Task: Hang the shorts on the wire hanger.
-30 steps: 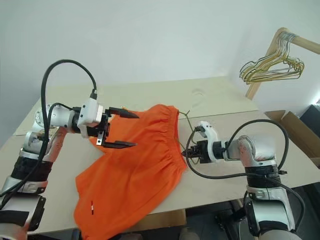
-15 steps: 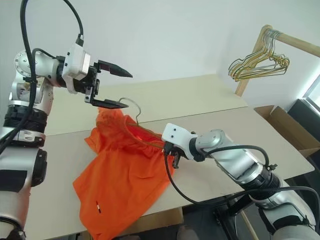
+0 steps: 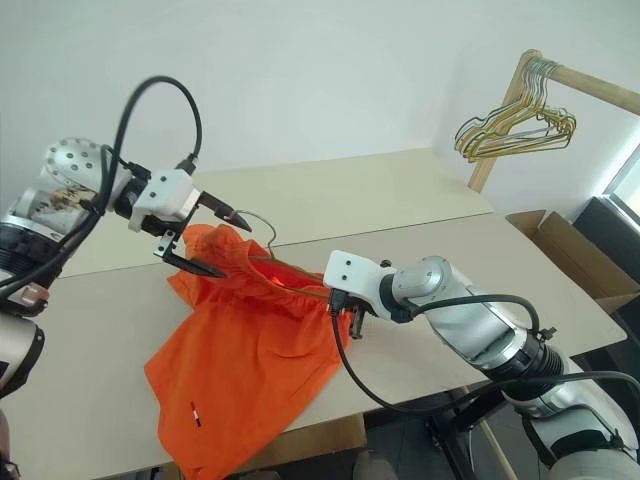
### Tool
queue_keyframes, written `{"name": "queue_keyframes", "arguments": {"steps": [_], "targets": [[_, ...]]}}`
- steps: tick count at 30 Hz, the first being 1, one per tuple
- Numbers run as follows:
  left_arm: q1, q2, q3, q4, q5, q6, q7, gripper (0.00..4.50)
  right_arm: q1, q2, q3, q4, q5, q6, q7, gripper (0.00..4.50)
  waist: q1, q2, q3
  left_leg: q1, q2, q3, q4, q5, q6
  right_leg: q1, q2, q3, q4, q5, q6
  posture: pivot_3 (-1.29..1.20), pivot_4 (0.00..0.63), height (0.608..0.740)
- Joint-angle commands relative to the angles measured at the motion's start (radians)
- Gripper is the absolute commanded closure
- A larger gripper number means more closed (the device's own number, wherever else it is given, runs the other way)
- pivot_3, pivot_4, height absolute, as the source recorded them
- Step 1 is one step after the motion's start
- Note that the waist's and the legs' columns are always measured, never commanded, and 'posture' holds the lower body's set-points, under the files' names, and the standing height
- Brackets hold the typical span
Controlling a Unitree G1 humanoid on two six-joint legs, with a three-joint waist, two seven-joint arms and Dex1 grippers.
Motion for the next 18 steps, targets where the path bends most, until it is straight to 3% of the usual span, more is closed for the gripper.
{"name": "queue_keyframes", "arguments": {"steps": [1,13,18], "targets": [[-0.007,0.017,-0.024,-0.009,0.0,-0.02,-0.004,0.03,-0.03,-0.004,-0.031,-0.025,-0.017,-0.029,0.012,4.5,0.0,0.0,0.0,0.0,0.0,0.0,0.0,0.0,0.0,0.0,0.0,0.0,0.0,0.0,0.0,-0.12,0.0,0.74],[0.083,0.152,-0.009,-0.199,-0.097,0.03,-0.004,0.03,-0.057,0.022,-0.053,0.093,-0.041,-0.002,0.0,4.5,-0.001,0.0,0.0,0.0,0.0,0.0,0.001,0.0,0.0,0.0,0.0,0.0,0.002,0.0,0.0,-0.1,0.0,0.74],[0.128,0.137,0.046,-0.221,-0.068,0.054,-0.004,0.03,-0.074,0.027,-0.058,0.11,-0.043,-0.007,0.005,4.5,0.002,0.0,0.0,0.0,0.0,0.0,0.002,0.0,0.001,0.001,0.0,0.0,0.002,-0.001,0.001,-0.09,0.0,0.74]]}}
